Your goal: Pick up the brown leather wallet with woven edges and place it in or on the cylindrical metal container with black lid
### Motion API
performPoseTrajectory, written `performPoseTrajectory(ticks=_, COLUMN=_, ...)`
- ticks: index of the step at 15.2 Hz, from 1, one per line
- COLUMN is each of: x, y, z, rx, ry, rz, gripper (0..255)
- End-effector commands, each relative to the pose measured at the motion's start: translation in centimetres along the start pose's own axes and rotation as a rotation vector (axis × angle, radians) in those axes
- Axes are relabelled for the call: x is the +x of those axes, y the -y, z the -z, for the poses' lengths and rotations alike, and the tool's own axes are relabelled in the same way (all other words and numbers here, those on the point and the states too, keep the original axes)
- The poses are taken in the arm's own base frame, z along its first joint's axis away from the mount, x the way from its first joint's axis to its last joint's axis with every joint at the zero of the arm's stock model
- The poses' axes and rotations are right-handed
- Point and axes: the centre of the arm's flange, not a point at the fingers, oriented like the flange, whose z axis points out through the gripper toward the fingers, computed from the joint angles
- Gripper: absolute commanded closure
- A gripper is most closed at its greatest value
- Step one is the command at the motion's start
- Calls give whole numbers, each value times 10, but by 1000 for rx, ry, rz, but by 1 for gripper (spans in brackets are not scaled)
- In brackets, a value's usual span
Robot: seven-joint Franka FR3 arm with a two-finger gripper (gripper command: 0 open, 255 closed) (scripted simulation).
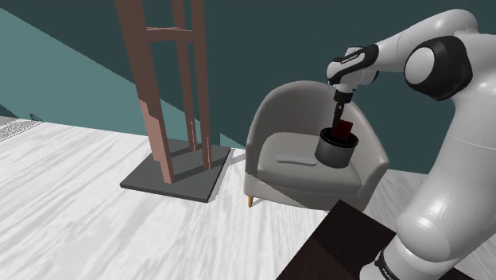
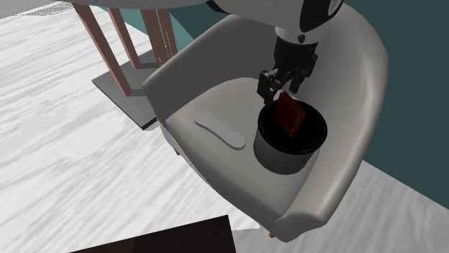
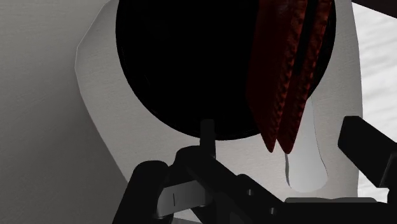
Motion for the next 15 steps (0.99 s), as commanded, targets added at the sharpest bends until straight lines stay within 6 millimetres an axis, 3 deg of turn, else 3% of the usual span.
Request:
performPoseTrajectory(ticks=1, x=0, y=0, z=0, rx=0, ry=0, rz=0, gripper=0)
performPoseTrajectory(ticks=3, x=0, y=0, z=0, rx=0, ry=0, rz=0, gripper=0)
performPoseTrajectory(ticks=7, x=0, y=0, z=49, rx=0, ry=0, rz=0, gripper=0)
performPoseTrajectory(ticks=15, x=0, y=0, z=50, rx=0, ry=0, rz=0, gripper=0)
